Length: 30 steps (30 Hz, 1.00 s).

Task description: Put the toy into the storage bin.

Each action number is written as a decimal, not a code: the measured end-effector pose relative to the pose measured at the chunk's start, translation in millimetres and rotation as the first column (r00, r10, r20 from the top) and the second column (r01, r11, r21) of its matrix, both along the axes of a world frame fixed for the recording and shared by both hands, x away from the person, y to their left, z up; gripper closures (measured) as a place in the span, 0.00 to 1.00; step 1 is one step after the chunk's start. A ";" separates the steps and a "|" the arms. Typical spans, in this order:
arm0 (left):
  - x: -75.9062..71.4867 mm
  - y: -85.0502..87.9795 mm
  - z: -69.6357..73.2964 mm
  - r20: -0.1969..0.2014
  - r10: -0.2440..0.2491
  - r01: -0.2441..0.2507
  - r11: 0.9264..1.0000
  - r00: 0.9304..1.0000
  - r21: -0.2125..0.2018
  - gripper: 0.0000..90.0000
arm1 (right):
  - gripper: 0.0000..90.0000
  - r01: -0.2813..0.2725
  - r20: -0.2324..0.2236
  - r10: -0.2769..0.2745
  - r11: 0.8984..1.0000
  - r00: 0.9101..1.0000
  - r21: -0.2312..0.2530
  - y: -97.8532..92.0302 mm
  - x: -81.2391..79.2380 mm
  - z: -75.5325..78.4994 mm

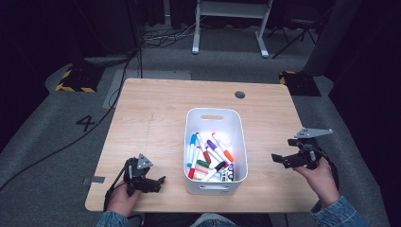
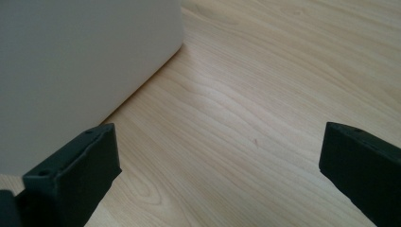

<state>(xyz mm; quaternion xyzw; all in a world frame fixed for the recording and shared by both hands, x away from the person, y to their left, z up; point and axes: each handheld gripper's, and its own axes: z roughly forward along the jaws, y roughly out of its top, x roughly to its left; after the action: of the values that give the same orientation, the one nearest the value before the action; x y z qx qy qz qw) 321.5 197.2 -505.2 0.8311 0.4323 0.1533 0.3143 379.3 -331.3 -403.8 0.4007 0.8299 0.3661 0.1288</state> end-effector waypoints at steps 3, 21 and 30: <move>0.0 0.0 0.1 -0.001 0.000 0.000 1.000 1.000 0.000 0.00 | 0.00 0.008 -0.022 -0.008 1.000 1.000 0.010 -4.7 0.0 -8.2; 0.0 0.0 0.0 0.000 0.000 0.000 1.000 1.000 0.000 0.00 | 0.00 0.061 -0.111 -0.060 0.998 0.992 0.001 -26.4 -4.3 -57.1; 0.0 0.0 0.0 -0.001 0.000 0.000 1.000 1.000 0.000 0.00 | 0.00 0.050 -0.115 -0.057 0.997 0.992 -0.059 -26.1 -6.5 -79.4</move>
<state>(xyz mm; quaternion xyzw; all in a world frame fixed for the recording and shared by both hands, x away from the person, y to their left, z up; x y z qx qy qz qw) 321.5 197.2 -505.2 0.8312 0.4323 0.1530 0.3143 372.8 -357.4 -483.2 0.4398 0.8349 0.3151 0.1013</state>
